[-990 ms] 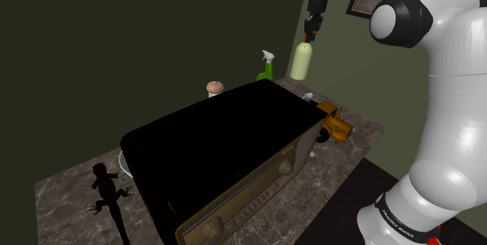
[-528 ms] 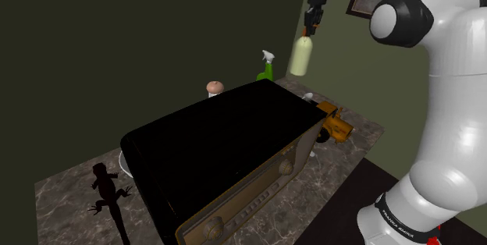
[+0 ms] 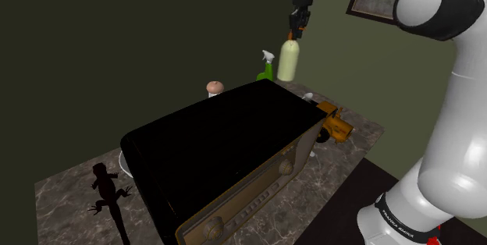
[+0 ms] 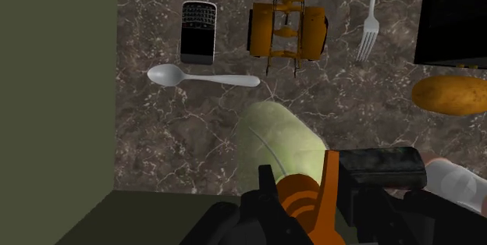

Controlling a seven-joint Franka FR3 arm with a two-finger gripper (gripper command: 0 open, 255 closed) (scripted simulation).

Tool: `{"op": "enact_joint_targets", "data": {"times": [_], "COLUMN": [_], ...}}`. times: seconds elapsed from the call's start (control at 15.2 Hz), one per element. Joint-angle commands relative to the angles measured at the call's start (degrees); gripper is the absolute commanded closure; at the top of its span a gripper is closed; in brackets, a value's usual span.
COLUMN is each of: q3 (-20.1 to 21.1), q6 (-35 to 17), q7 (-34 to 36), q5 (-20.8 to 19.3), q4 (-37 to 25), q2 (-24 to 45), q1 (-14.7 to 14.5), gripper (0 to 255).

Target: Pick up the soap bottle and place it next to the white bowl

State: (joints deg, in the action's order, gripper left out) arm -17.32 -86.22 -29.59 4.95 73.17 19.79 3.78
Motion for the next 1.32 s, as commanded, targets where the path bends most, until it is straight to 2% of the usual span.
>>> {"op": "enact_joint_targets", "data": {"times": [0.0,0.59,1.25], "q3": [0.8,4.9,10.0], "q6": [-1.0,-3.1,-3.4], "q7": [2.8,14.5,27.2], "q5": [-0.6,-1.7,-1.5], "q4": [3.1,10.1,10.0], "q2": [-2.2,-7.6,-7.6], "q1": [-2.2,-10.2,-18.0], "gripper": [255,255,255]}}
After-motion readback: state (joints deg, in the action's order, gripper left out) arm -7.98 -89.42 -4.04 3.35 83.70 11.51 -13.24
